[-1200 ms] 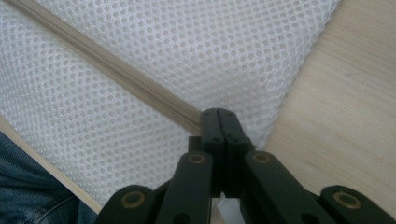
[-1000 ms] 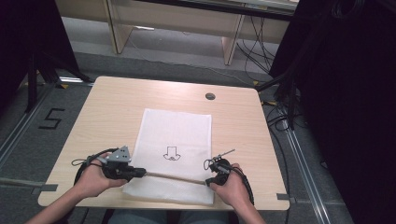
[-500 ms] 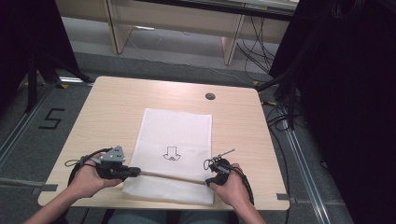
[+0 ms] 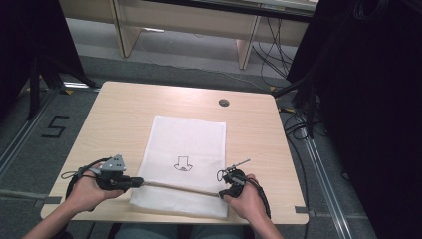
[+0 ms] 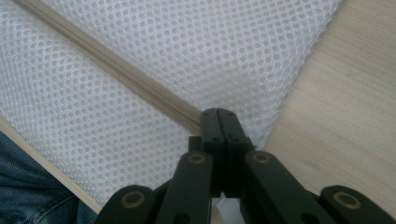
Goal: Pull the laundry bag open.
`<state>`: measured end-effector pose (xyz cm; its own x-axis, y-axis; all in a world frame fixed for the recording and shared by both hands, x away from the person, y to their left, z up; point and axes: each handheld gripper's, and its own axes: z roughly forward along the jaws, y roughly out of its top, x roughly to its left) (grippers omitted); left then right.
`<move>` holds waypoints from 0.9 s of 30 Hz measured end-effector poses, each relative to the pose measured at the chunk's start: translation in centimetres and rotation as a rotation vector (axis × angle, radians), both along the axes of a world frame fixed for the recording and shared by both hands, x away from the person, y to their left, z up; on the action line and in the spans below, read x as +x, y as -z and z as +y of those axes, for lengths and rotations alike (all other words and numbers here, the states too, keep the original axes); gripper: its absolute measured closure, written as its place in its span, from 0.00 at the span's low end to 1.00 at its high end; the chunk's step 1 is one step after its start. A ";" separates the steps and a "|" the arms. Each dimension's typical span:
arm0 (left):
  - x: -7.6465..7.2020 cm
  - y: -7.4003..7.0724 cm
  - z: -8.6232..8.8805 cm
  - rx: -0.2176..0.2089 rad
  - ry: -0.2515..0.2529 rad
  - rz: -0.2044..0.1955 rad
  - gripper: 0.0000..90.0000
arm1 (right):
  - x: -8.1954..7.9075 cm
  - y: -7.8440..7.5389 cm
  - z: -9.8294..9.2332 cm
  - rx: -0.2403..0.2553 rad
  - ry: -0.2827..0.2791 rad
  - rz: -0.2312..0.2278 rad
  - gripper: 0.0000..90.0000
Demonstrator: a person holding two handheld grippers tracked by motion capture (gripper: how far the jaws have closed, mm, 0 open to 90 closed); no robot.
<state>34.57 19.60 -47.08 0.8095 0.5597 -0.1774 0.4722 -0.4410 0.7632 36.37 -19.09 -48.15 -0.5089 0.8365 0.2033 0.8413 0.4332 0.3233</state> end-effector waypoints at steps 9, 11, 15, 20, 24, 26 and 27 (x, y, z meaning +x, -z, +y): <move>-0.2 0.1 1.3 0.005 -0.051 0.010 0.97 | 0.0 0.0 0.0 0.001 0.000 0.006 1.00; -0.3 0.2 1.7 0.004 -0.058 0.014 0.97 | 0.0 0.0 0.0 0.001 0.000 0.007 1.00; -0.4 0.4 2.3 0.006 -0.072 0.022 0.97 | 0.0 0.0 0.0 -0.002 -0.005 0.001 1.00; -0.6 0.4 2.7 0.017 -0.078 0.029 0.97 | 0.0 -0.1 0.0 -0.007 -0.006 0.000 1.00; -0.8 0.4 2.9 0.027 -0.111 0.034 0.97 | 0.0 0.0 0.1 -0.024 -0.001 0.010 1.00; -0.7 0.4 2.8 0.029 -0.107 0.022 0.97 | 0.1 0.0 0.1 -0.019 -0.013 0.001 1.00; -0.8 0.4 2.8 0.029 -0.113 0.020 0.97 | 0.1 0.0 0.1 -0.019 -0.013 0.001 1.00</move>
